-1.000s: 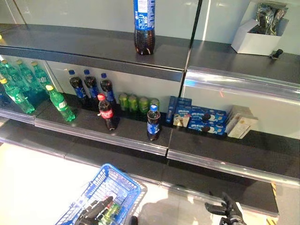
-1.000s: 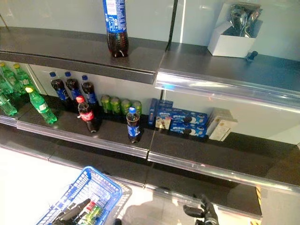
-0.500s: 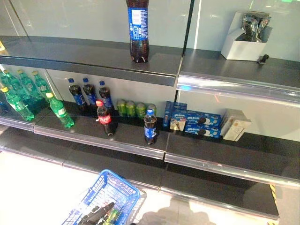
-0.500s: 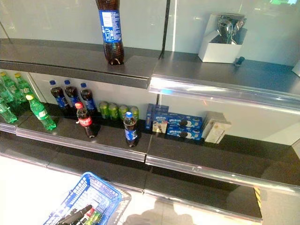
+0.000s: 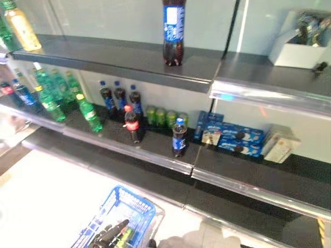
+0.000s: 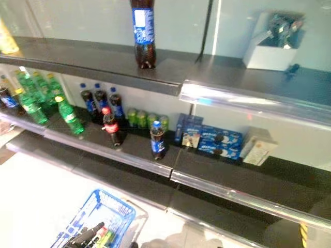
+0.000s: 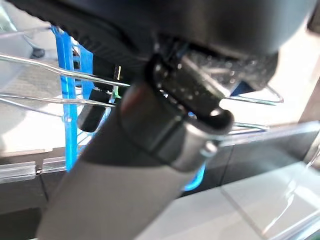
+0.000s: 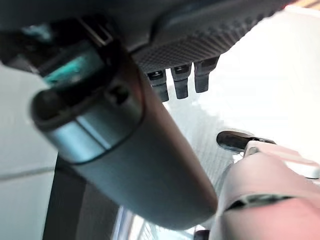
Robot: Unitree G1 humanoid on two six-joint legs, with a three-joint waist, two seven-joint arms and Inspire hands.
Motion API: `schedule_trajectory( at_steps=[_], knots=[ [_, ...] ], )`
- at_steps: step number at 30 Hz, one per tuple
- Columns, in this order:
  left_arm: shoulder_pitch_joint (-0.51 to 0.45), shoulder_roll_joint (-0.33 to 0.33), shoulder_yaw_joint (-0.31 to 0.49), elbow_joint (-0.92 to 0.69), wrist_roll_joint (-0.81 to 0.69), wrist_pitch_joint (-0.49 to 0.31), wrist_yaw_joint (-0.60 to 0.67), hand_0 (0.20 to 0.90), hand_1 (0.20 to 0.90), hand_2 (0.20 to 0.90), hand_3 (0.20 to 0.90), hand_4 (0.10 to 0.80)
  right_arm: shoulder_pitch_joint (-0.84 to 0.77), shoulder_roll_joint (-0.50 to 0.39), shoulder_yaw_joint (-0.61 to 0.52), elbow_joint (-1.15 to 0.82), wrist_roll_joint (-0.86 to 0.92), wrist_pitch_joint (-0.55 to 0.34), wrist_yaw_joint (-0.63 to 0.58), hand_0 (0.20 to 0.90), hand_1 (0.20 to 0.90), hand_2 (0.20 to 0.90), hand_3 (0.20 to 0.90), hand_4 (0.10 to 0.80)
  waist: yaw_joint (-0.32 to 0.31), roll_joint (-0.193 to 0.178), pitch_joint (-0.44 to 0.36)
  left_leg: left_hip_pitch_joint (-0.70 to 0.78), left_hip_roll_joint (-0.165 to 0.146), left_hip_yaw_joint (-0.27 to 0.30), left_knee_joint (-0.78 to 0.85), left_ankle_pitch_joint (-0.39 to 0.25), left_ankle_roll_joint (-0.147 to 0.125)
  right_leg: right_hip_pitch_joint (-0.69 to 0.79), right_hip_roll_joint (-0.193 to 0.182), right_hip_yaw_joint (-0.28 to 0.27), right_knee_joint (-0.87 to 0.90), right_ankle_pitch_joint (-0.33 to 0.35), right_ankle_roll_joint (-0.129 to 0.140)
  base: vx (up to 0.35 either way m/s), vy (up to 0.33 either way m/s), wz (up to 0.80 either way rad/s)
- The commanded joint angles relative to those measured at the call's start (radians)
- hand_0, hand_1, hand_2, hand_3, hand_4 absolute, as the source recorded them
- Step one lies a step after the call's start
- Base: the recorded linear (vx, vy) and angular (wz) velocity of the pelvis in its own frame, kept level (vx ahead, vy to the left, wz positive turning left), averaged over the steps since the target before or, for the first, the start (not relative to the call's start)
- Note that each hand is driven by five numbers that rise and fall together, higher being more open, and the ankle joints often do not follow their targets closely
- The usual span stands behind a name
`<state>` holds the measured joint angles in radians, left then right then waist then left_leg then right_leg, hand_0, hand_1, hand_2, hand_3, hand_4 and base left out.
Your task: Pick up the drink and place into the basket.
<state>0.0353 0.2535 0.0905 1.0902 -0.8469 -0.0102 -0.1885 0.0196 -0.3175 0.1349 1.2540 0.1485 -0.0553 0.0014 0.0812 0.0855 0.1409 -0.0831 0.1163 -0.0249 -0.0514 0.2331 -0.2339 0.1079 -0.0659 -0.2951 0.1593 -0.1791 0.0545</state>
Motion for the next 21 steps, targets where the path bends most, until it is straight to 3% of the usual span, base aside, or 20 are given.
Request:
schedule_trajectory(
  at_steps=[1, 2, 4, 5, 6, 7, 8, 10, 12, 13, 15, 21],
  knots=[
    [-0.047, 0.012, -0.01, -0.108, 0.049, -0.047, -0.101, 0.3, 0.3, 0.3, 0.2, 0.1, -0.055, -0.044, -0.016, -0.033, 0.0, -0.018, -0.024, 0.9, 0.9, 0.9, 0.9, 0.8, 0.017, -0.033, 0.08, 0.017, 0.112, 0.271, 0.029, 0.042, 0.058, 0.019, -0.064, -0.091, -0.064, 0.115, 0.021, -0.157, -0.049, 1.81],
    [-0.058, 0.014, -0.01, -0.096, 0.052, -0.04, -0.102, 0.3, 0.3, 0.3, 0.2, 0.1, -0.042, -0.048, -0.026, -0.032, -0.013, -0.011, -0.027, 0.9, 0.9, 0.9, 0.9, 0.8, -0.007, -0.06, 0.072, 0.046, 0.117, 0.353, 0.078, -0.003, 0.059, 0.032, -0.086, -0.129, -0.08, 0.114, 0.028, -0.082, -0.003, 0.99],
    [-0.076, 0.015, -0.007, -0.081, 0.034, -0.039, -0.096, 0.3, 0.3, 0.3, 0.2, 0.1, -0.027, -0.052, -0.036, -0.022, -0.05, -0.007, -0.028, 0.9, 0.9, 0.9, 0.9, 0.8, -0.029, -0.076, 0.06, 0.075, 0.108, 0.42, 0.125, -0.062, 0.079, 0.03, -0.103, -0.171, -0.085, 0.125, 0.03, -0.098, 0.033, 0.34],
    [-0.081, 0.017, -0.003, -0.078, 0.03, -0.039, -0.095, 0.3, 0.3, 0.3, 0.2, 0.1, -0.019, -0.054, -0.042, -0.015, -0.061, -0.007, -0.026, 0.9, 0.9, 0.9, 0.9, 0.8, -0.033, -0.082, 0.054, 0.083, 0.096, 0.44, 0.157, -0.081, 0.085, 0.032, -0.104, -0.183, -0.091, 0.127, 0.027, -0.069, 0.053, 0.92],
    [-0.081, 0.018, 0.007, -0.087, 0.042, -0.031, -0.092, 0.3, 0.3, 0.3, 0.2, 0.1, -0.001, -0.058, -0.057, 0.003, -0.082, -0.01, -0.021, 0.9, 0.9, 0.9, 0.9, 0.8, -0.028, -0.092, 0.042, 0.091, 0.056, 0.455, 0.174, -0.133, 0.093, 0.044, -0.098, -0.211, -0.116, 0.136, 0.031, -0.022, 0.038, 1.02],
    [-0.08, 0.017, 0.009, -0.089, 0.043, -0.03, -0.091, 0.3, 0.3, 0.3, 0.2, 0.1, 0.002, -0.059, -0.059, 0.006, -0.085, -0.011, -0.022, 0.9, 0.9, 0.9, 0.9, 0.8, -0.027, -0.093, 0.04, 0.091, 0.05, 0.456, 0.174, -0.14, 0.095, 0.047, -0.097, -0.214, -0.12, 0.138, 0.032, 0.013, 0.144, 1.33],
    [-0.073, 0.018, 0.011, -0.095, 0.051, -0.026, -0.095, 0.3, 0.3, 0.3, 0.2, 0.1, 0.015, -0.064, -0.069, 0.02, -0.089, -0.017, -0.023, 0.9, 0.9, 0.9, 0.9, 0.8, -0.019, -0.092, 0.034, 0.102, 0.017, 0.469, 0.129, -0.167, 0.106, 0.055, -0.092, -0.234, -0.132, 0.147, 0.043, 0.03, 0.205, 1.27],
    [-0.063, 0.023, 0.007, -0.096, 0.057, -0.029, -0.102, 0.3, 0.3, 0.3, 0.2, 0.1, 0.025, -0.068, -0.079, 0.027, -0.095, -0.026, -0.015, 0.9, 0.9, 0.9, 0.9, 0.8, -0.012, -0.089, 0.025, 0.119, -0.001, 0.498, 0.05, -0.16, 0.109, 0.062, -0.084, -0.258, -0.15, 0.159, 0.057, 0.04, 0.237, 1.06],
    [-0.042, 0.029, 0.01, -0.09, 0.057, -0.036, -0.12, 0.3, 0.3, 0.3, 0.2, 0.1, 0.026, -0.073, -0.081, 0.02, -0.103, -0.027, -0.015, 0.9, 0.9, 0.9, 0.9, 0.8, 0.006, -0.089, 0.019, 0.123, -0.027, 0.47, 0.018, -0.164, 0.126, 0.067, -0.079, -0.264, -0.154, 0.159, 0.061, 0.084, 0.274, 0.27],
    [-0.034, 0.032, 0.009, -0.091, 0.066, -0.04, -0.126, 0.3, 0.3, 0.3, 0.2, 0.1, 0.025, -0.067, -0.078, 0.009, -0.09, -0.025, -0.011, 0.9, 0.9, 0.9, 0.9, 0.8, 0.023, -0.093, 0.011, 0.136, -0.055, 0.437, -0.009, -0.176, 0.146, 0.068, -0.079, -0.26, -0.156, 0.161, 0.072, 0.082, 0.253, 0.04],
    [-0.031, 0.037, 0.007, -0.093, 0.074, -0.039, -0.124, 0.3, 0.3, 0.3, 0.2, 0.1, 0.021, -0.056, -0.07, -0.005, -0.106, -0.033, 0.006, 0.9, 0.9, 0.9, 0.9, 0.8, 0.043, -0.1, 0.001, 0.149, -0.075, 0.403, -0.025, -0.193, 0.162, 0.065, -0.085, -0.265, -0.148, 0.161, 0.085, 0.096, 0.239, 0.2],
    [-0.023, 0.045, -0.009, -0.116, 0.076, -0.024, -0.145, 0.3, 0.3, 0.3, 0.2, 0.1, -0.017, -0.037, -0.041, -0.059, -0.096, -0.018, 0.026, 0.9, 0.9, 0.9, 0.9, 0.8, 0.088, -0.125, -0.016, 0.159, -0.109, 0.349, -0.034, -0.218, 0.188, 0.059, -0.116, -0.272, -0.138, 0.189, 0.11, 0.071, 0.212, 0.21]
  ],
)
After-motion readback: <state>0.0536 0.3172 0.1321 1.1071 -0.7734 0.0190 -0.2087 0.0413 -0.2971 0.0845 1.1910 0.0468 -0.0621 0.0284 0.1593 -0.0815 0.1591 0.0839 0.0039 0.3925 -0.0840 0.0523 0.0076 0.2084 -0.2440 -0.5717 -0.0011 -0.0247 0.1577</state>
